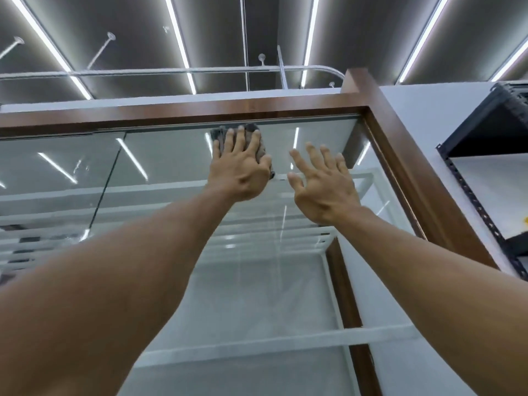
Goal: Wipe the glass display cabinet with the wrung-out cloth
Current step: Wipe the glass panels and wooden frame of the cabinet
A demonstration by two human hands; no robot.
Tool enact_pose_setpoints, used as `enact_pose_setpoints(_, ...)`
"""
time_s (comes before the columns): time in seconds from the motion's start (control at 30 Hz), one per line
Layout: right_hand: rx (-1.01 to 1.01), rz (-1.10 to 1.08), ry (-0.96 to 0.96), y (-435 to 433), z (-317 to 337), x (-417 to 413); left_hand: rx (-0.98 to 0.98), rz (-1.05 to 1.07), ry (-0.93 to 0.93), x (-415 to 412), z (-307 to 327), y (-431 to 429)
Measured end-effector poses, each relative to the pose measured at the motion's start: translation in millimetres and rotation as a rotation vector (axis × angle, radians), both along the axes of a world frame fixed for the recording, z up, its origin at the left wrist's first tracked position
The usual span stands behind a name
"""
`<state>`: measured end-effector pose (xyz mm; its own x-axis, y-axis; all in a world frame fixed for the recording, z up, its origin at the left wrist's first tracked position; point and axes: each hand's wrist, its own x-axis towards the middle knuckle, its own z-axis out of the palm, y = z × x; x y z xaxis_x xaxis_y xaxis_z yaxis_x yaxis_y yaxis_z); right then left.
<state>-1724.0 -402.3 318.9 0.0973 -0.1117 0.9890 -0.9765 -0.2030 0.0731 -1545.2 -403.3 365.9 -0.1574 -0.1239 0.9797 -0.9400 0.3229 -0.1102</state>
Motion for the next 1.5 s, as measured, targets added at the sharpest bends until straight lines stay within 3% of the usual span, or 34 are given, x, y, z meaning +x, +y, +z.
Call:
enact_pose_setpoints(0.1, -0.020, 0.017, 0.019, -1.2, 1.7, -1.2, -0.007, -0.033, -0.110, -34.0, -13.4, 1.1)
enact_pose_setpoints(0.2, -0.023, 0.052, 0.034, 0.5, 1.1, -5.1, -0.032, -0.026, -0.181, -15.5, -32.1, -3.3)
enact_pose_setpoints(0.4, -0.019, 0.035, -0.054, 6.2, -13.6, -58.7, -0.017, -0.007, -0.035, -58.5, -3.9, 1.1)
enact_pose_setpoints(0.77, -0.144, 0.131, -0.158, 11.7, -63.9, -87.8, 0.005, -0.036, -0.345, -177.1, 1.8, 10.7)
enact_pose_setpoints(1.0, -0.001, 0.103, -0.115, 13.3, -72.1, -94.4, -0.012, -0.065, -0.571, -140.7, -9.8, 8.4)
enact_pose_setpoints(1.33, 0.059, -0.052, -0.065, 9.3, -82.0, -33.2, -0.044, -0.045, -0.375, -50.8, -43.5, -0.3)
enact_pose_setpoints(1.5, 0.033, -0.077, -0.168, 5.1, -70.8, -3.3, -0.036, -0.045, -0.319, -2.9, -50.7, -1.5)
